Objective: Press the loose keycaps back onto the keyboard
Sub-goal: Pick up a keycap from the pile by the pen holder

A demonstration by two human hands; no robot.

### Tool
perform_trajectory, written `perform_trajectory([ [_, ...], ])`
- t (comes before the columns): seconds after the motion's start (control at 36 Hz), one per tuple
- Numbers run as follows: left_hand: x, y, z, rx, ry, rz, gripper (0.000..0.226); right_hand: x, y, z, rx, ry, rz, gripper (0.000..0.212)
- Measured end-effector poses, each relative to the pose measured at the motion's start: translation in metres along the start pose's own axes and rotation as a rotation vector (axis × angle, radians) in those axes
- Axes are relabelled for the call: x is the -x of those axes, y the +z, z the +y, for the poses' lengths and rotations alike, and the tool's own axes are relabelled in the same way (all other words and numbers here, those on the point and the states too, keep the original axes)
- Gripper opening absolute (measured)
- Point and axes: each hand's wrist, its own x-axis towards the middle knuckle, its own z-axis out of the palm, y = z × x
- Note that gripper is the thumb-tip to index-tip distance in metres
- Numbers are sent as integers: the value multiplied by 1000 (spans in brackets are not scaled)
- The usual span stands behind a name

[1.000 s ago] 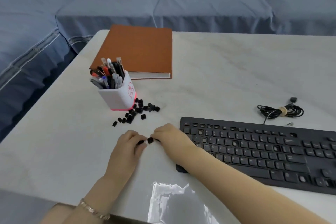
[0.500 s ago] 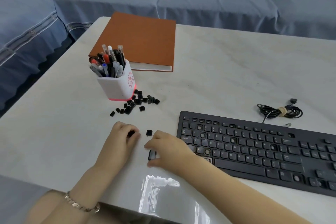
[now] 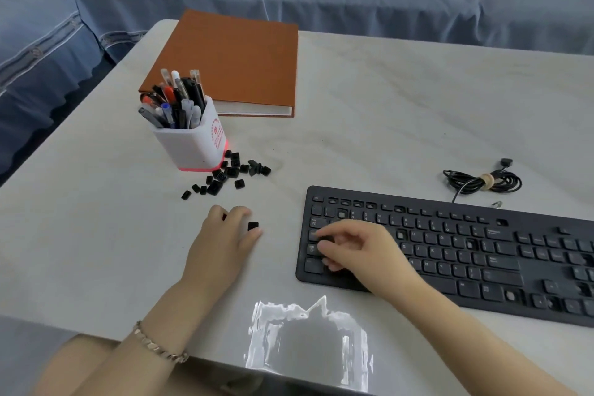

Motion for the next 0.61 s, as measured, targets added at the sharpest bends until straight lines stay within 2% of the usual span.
perform_trajectory([
  [0.14, -6, 4, 4, -36, 48, 20, 16, 15, -31, 4, -387, 168, 117, 11],
  [0.28, -9, 4, 5, -18, 17, -9, 13, 26, -46, 6, -613, 182, 175, 16],
  [0.44, -3, 8, 15, 44, 44, -34, 17, 37, -53, 4, -673, 181, 197, 15],
  [0.56, 8, 10, 33, 193, 2, -64, 14, 46, -58, 5, -682, 167, 241, 13],
  [0.61, 13, 11, 46, 287, -3, -53, 20, 49, -62, 9, -664, 148, 279, 17],
])
